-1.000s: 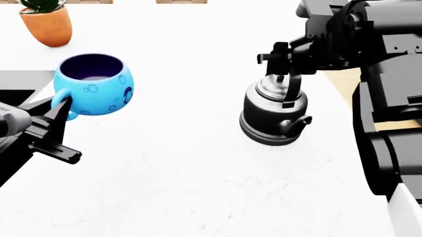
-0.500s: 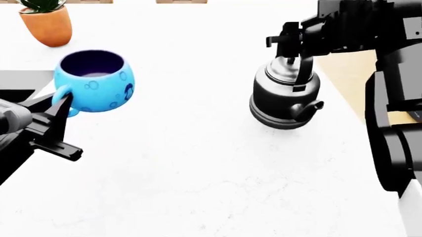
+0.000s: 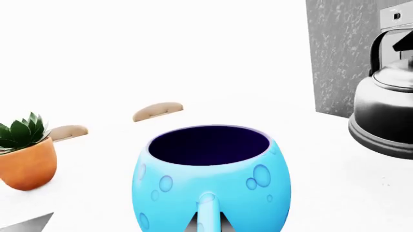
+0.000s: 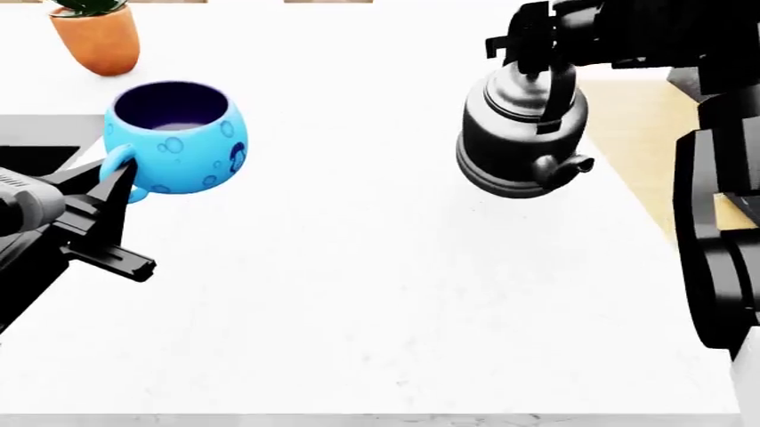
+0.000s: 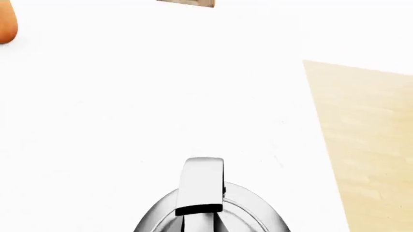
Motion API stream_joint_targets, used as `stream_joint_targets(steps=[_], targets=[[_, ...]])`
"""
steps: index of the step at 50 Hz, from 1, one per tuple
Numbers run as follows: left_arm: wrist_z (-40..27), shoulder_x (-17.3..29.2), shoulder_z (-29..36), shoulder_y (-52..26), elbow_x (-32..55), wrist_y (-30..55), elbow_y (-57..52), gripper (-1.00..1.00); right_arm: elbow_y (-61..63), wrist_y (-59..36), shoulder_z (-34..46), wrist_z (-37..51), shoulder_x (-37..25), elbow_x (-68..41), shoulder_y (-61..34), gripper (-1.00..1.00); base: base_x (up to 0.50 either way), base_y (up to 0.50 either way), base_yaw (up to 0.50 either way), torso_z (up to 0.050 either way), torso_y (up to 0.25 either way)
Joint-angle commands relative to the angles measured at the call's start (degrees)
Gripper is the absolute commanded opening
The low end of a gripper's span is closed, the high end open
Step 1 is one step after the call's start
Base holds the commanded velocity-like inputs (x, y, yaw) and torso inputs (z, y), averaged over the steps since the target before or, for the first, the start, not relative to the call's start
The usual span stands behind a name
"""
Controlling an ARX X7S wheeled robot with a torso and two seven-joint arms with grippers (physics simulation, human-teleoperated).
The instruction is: Pick the mug and kettle non electric and place them in the sink. Then turn on the water.
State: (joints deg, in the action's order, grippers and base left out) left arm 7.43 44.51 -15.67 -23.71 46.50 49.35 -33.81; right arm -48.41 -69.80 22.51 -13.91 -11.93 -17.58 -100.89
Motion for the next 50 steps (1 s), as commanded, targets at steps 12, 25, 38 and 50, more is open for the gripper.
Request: stream_joint_targets(steps=[12,25,38,50], targets=[[-0.19,0.01,-0.3,-0.32,0.15,-0.78,0.02,-1.0,3.99,0.33,-0.87,1.42,-0.69,-0.24,1.1,-1.0,-0.5,0.0,0.0,0.001,0.0],[-2.96,-1.71,1.8,-5.25,-1.82,-1.39,2.87,-1.0,19.7,-9.01,-1.73,2.33,-4.75,-3.0,4.71,-1.0,-0.04,0.0,0.0,0.0,0.0],[-5.65,-2.77,4.55,-10.75,-3.44,-0.47,5.98,-1.0,39.4,-20.1,0.41,22.0,-17.4,-37.08,7.2,-1.0,0.0,0.0,0.0,0.0,0.001],[-5.51,-2.67,3.82,-9.25,-3.1,-1.02,5.11,-1.0,41.17,-17.44,-0.84,34.75,-20.89,-52.43,9.53,-1.0,0.0,0.0,0.0,0.001,0.001]])
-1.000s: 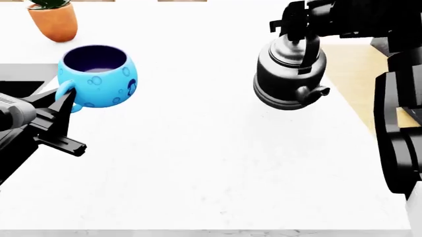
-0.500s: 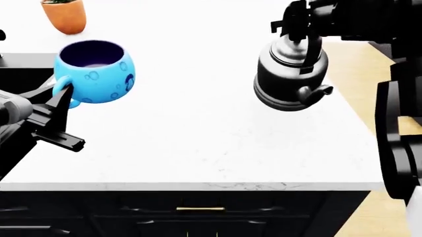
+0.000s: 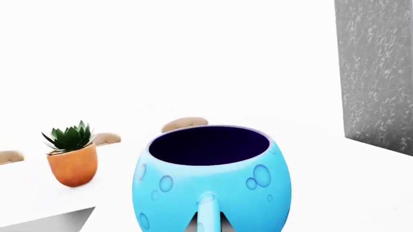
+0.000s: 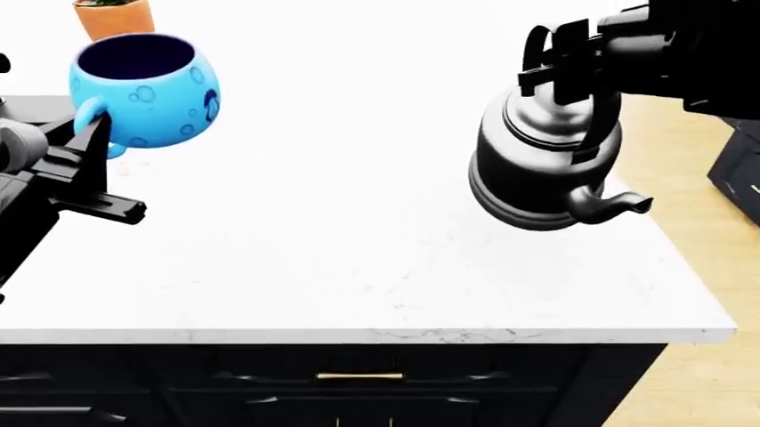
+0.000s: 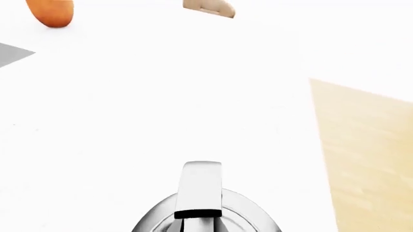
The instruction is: Pick the mug and kettle non electric and place them in the sink. Then turn on the water.
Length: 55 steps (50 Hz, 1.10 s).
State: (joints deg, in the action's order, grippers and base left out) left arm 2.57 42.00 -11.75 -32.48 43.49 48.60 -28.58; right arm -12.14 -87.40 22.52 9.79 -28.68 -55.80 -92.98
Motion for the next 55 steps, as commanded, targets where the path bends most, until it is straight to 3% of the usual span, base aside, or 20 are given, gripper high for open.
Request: stream_joint_targets(steps=[1,10,20,34,55], targets=[[-0.64,-0.16,-0.11,-0.43,-0.14,-0.35,-0.07,-1.0,4.83,0.5,-1.05,11.23,-4.17,-14.4,1.86,-1.0,0.0,0.0,0.0,0.0,0.0],[-0.36,-0.31,-0.09,0.52,-0.76,-1.38,0.4,-1.0,4.84,2.41,1.62,9.59,-5.37,-13.5,2.72,-1.0,0.0,0.0,0.0,0.0,0.001],[-0.75,-0.02,-0.98,1.5,0.35,-0.47,-0.39,-1.0,5.44,3.48,4.2,8.25,-6.21,-13.0,2.65,-1.0,0.0,0.5,0.0,0.001,0.001],[0.83,0.57,-6.68,9.67,2.3,-1.49,-2.46,-1.0,4.42,4.62,5.88,8.3,-5.64,-12.74,1.6,-1.0,0.0,0.5,0.0,0.0,0.001],[0.95,0.78,-7.71,10.96,2.91,-1.71,-2.92,-1.0,4.26,4.87,6.57,9.56,-5.75,-14.27,0.68,-1.0,0.0,0.5,0.0,0.0,0.001]])
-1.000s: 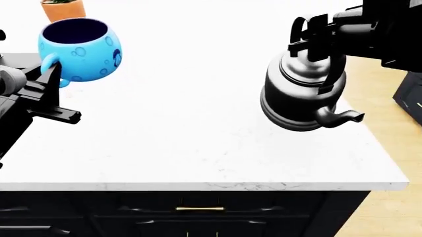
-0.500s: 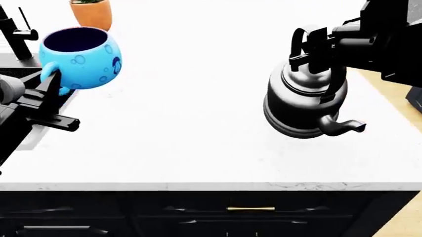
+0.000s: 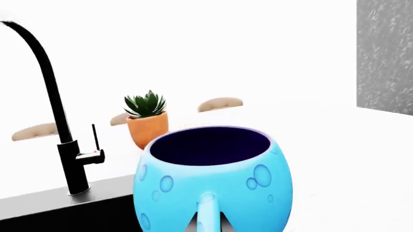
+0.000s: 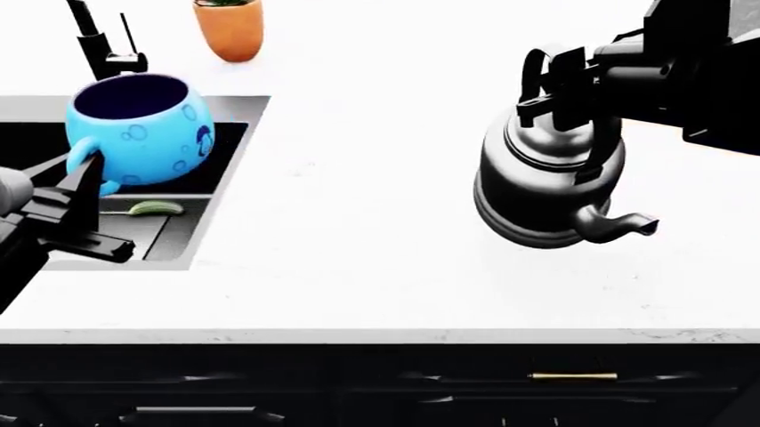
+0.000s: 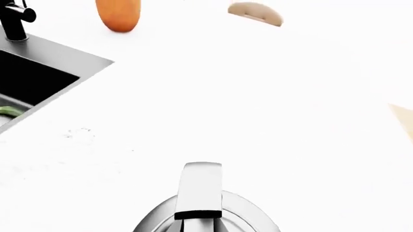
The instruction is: Pick the mug and kettle non electric and place them in the sink. Then turn on the water.
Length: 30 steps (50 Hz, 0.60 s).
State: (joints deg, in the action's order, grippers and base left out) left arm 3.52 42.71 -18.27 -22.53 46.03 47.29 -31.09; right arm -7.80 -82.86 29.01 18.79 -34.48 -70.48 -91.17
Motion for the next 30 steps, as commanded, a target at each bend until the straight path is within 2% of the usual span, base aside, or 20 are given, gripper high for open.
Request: stream_joint_targets(steps=[1,30], targets=[[-0.06,0.04,-1.33,1.06,0.47,-0.35,-0.37,-1.0,-0.09,0.38,0.14,0.57,0.04,0.39,-1.15,-1.0,0.0,0.5,0.0,0.0,0.0],[-0.37,0.47,-1.73,1.63,0.71,-0.44,-0.6,-1.0,0.16,1.09,0.43,2.77,-0.72,-2.15,-0.83,-1.0,0.0,0.5,0.0,0.0,0.001]])
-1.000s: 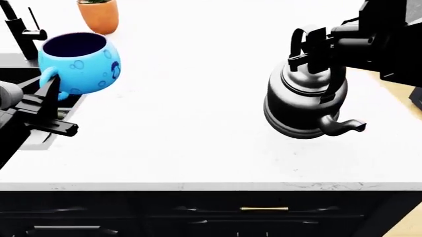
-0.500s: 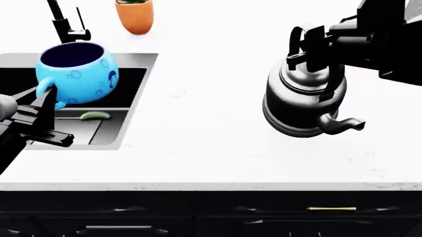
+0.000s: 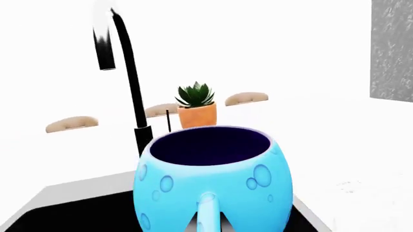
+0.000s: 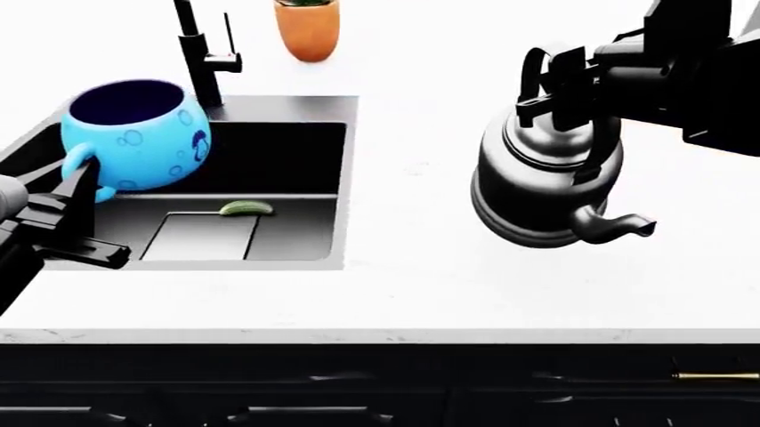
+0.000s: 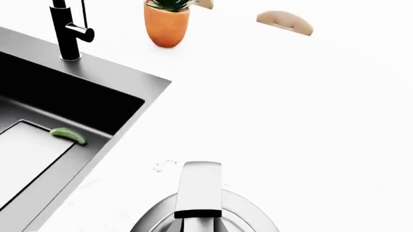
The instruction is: Pick the mug and kettle non electric and place them in the sink. Then turn on the water.
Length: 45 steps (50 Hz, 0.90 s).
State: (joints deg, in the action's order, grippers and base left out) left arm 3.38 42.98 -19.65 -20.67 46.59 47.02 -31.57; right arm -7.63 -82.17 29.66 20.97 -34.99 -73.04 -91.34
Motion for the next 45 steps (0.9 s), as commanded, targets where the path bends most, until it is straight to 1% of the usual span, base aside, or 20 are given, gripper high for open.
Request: stream_joint_targets(steps=[1,45], targets=[[-0.26,0.24,-0.35,-0.31,0.2,-0.13,-0.11,-1.0,-0.02,0.41,-0.18,0.62,-0.25,0.35,-0.7,-1.0,0.0,0.5,0.0,0.0,0.0],[-0.45,0.39,0.71,-0.78,-0.16,-0.87,0.45,-1.0,-0.42,1.73,1.02,2.31,-1.45,-2.06,-1.33,-1.0,0.0,0.5,0.0,0.0,0.001]])
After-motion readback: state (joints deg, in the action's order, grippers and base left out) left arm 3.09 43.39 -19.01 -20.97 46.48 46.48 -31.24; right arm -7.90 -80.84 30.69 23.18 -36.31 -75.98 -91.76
